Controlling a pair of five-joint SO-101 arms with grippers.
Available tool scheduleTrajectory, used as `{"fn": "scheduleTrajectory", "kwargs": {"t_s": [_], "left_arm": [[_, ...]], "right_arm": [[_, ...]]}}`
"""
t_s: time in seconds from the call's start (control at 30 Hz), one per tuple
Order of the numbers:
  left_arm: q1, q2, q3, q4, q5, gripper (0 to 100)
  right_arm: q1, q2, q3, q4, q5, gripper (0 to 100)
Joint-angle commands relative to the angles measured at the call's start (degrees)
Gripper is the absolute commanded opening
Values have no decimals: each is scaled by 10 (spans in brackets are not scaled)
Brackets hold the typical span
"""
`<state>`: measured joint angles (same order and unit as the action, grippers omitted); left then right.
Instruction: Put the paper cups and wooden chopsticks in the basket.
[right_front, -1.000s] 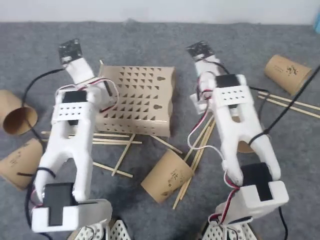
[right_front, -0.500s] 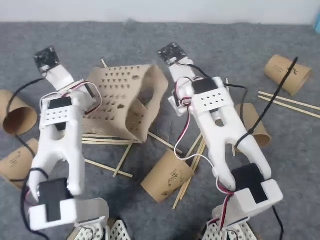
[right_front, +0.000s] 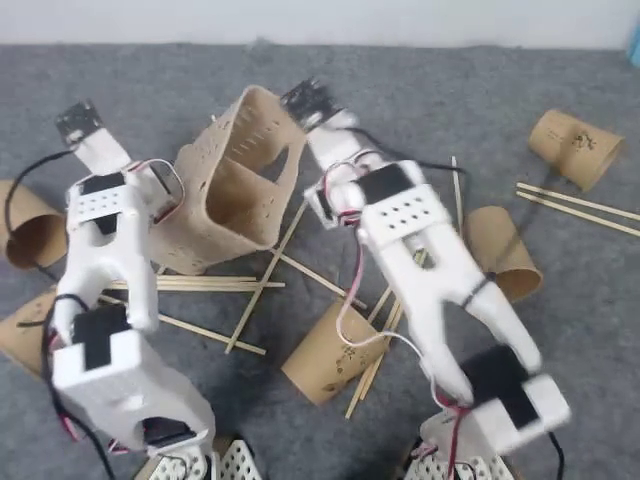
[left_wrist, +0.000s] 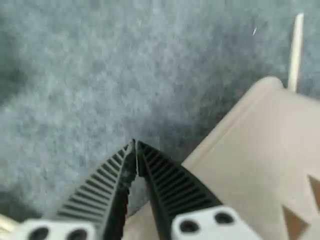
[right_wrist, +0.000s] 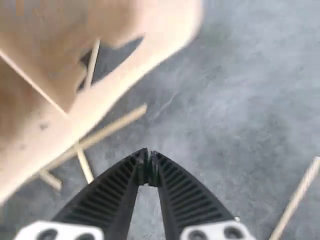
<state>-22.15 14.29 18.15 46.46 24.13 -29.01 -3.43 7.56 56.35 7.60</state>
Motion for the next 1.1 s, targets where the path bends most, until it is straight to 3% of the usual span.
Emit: {"fn": "scheduleTrajectory", "kwargs": {"t_s": [0.0,0.17,0.33,0.67,1.07], "left_arm": [[3,1,-10,15,18,10],[3,2,-10,15,18,10],[3,2,-10,15,18,10],[3,2,-10,14,18,10],[5,2,-10,12,17,10]], "right_arm": [[17,-110,-9,-1,-63,83],[15,-152,-9,-7,-207,155],[15,-109,-9,-21,-280,159],[-31,-22,-9,-102,-293,159],[-8,7,-7,-100,-290,159]]}}
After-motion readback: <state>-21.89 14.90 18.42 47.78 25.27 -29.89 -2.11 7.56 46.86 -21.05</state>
